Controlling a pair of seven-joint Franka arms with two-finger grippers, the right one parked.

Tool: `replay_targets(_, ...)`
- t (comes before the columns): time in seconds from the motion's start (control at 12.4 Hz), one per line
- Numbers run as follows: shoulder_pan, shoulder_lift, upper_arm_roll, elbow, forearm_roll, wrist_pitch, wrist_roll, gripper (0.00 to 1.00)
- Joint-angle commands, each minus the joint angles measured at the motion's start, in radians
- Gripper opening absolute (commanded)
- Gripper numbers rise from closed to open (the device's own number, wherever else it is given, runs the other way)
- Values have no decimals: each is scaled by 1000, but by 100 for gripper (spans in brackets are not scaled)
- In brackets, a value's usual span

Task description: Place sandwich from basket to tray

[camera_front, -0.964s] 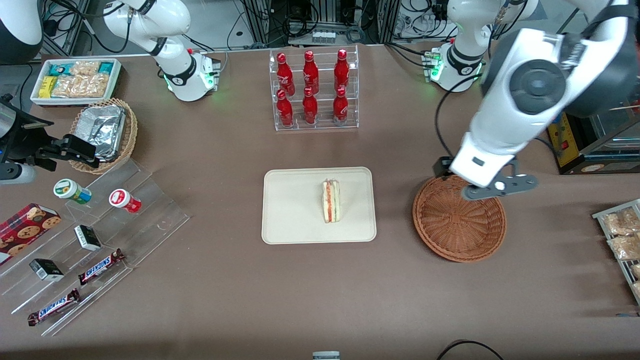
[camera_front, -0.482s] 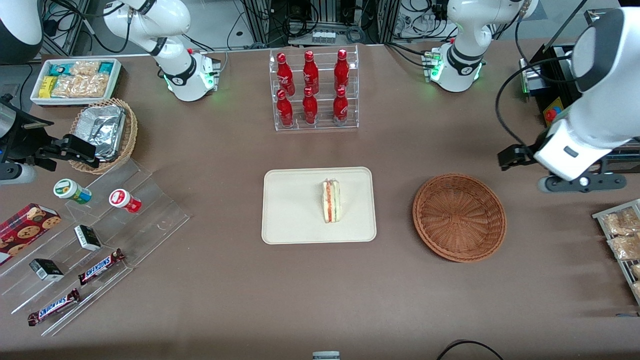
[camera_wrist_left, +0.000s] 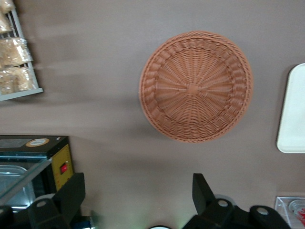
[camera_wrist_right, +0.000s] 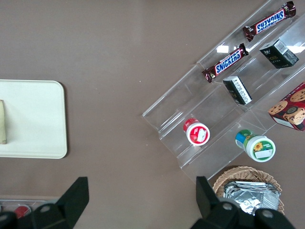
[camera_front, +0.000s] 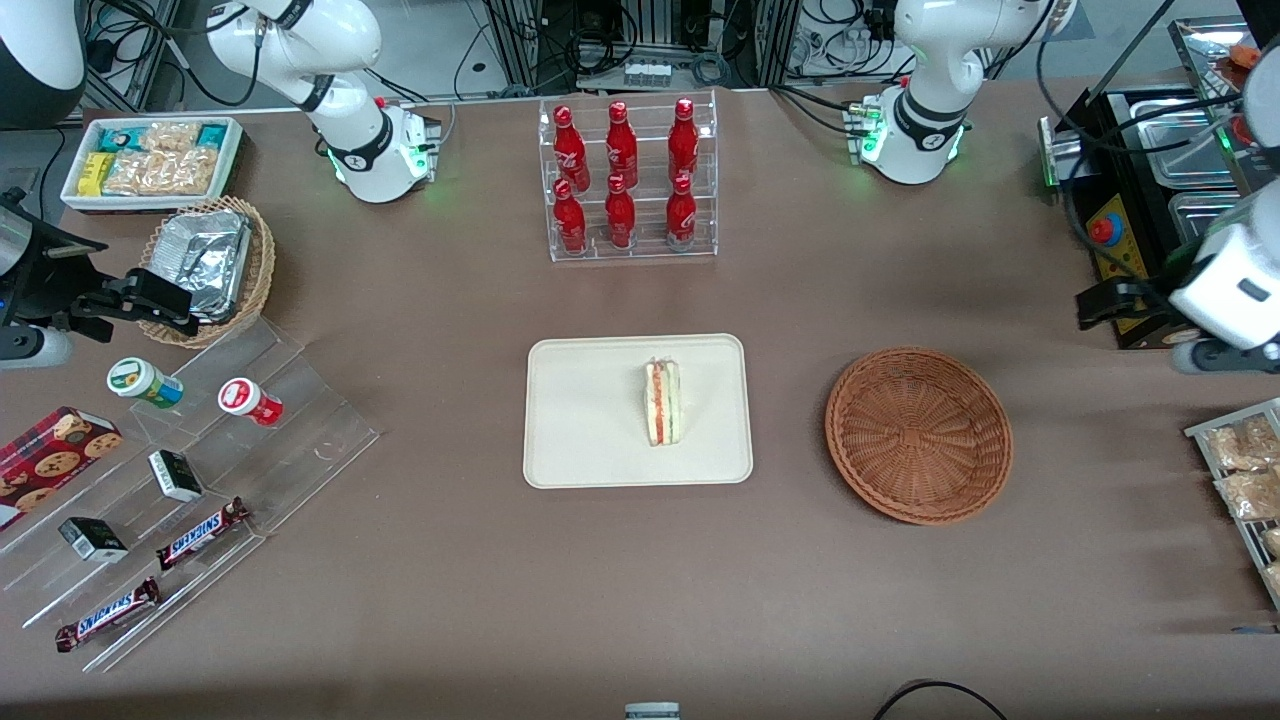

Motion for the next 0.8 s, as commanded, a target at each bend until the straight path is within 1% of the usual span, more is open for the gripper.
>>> replay_targets(0.0,-8,-45,17,-48,-15,0,26,99)
replay_targets(0.24,-8,-136,35,-158,-15,33,57,99)
replay_targets(0.4,-8,-134,50,-152,-18,32,84,99)
replay_targets(0.56,-8,-107,58,-108,-75,6,89,99)
replay_targets(0.72,-12,-98,57,-103,-68,3,71,99)
